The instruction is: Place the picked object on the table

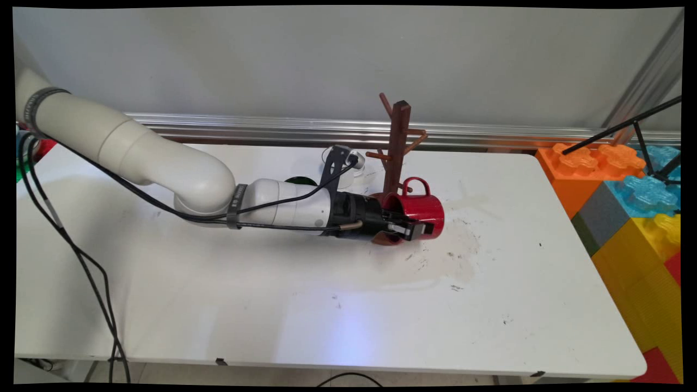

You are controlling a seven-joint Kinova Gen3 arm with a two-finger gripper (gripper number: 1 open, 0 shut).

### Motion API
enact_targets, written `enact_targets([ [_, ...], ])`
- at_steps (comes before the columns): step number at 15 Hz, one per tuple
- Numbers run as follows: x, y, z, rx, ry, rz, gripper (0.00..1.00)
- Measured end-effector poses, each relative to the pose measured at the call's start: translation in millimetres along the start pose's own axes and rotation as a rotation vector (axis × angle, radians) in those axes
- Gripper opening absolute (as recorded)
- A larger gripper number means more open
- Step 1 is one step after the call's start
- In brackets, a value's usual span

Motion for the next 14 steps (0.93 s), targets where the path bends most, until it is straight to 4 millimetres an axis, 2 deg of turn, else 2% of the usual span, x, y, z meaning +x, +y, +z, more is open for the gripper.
enact_targets([
  [7, 2.5, 22.8, -21.4, -0.049, -0.014, 0.009, 0.0],
  [14, 10.0, 39.0, -58.4, -0.079, -0.072, 0.087, 0.0],
])
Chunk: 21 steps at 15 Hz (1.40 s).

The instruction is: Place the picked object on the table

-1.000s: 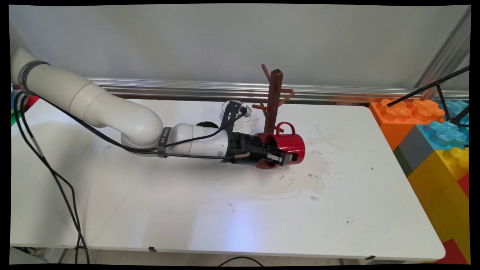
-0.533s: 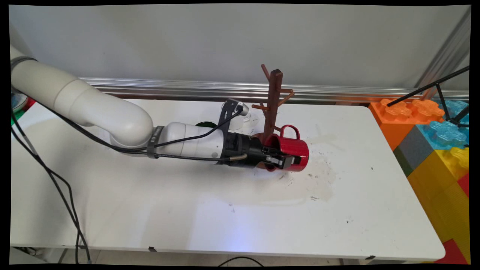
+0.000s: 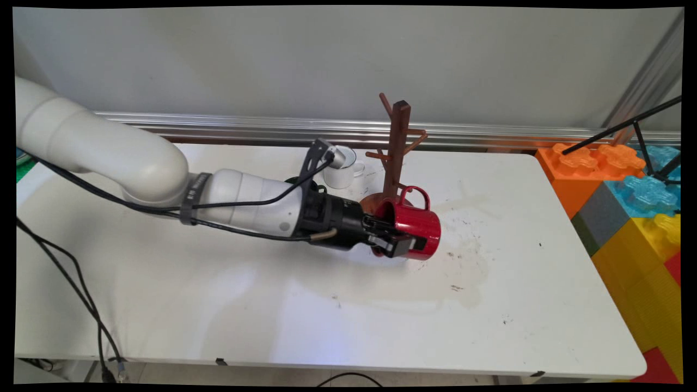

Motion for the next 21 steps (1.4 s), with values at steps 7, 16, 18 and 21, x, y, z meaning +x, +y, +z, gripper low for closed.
enact_targets([
  [7, 20.0, 7.7, -40.4, 0.004, -0.081, 0.106, 0.0],
  [16, 52.0, 9.6, -89.9, 0.027, -0.213, 0.27, 0.0],
  [18, 57.8, 8.4, -95.9, 0.033, -0.243, 0.311, 0.0],
  [21, 65.9, 4.3, -106.0, 0.04, -0.32, 0.398, 0.0],
])
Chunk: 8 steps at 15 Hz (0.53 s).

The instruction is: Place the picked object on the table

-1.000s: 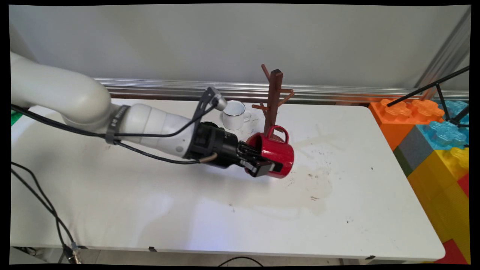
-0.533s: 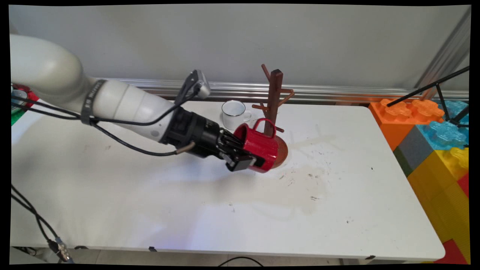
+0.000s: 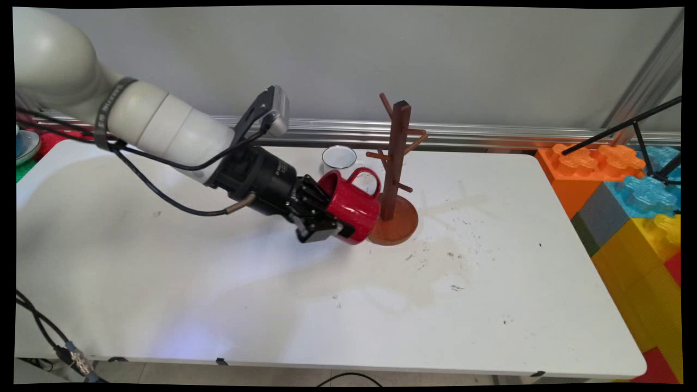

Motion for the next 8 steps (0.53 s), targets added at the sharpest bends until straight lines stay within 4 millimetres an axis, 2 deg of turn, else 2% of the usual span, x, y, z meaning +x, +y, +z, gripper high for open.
enact_targets([
  [4, -1.8, -9.5, -10.2, 0.016, -0.126, 0.114, 0.0],
  [8, -4.9, -16.8, -10.6, 0.034, -0.261, 0.223, 0.0],
])
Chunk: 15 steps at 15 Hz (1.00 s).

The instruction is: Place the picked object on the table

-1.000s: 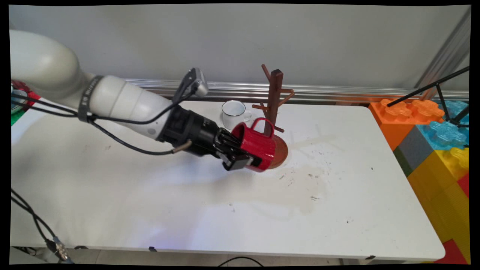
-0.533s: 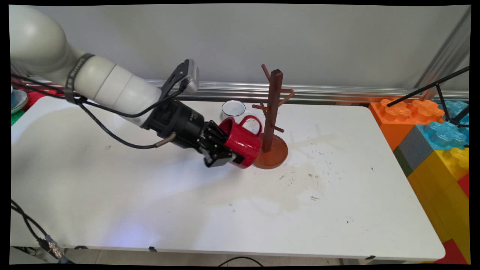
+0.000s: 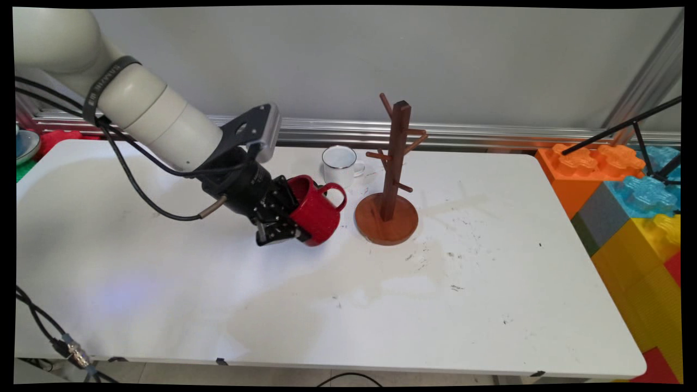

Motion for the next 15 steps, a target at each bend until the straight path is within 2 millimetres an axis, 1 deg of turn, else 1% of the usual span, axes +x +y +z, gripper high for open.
enact_targets([
  [6, 3.2, -0.9, 16.4, -0.003, -0.126, 0.085, 0.0],
  [9, 6.2, -0.8, 32.7, -0.002, -0.184, 0.096, 0.0],
  [15, 15.0, 0.5, 64.5, -0.001, -0.246, 0.094, 0.0],
])
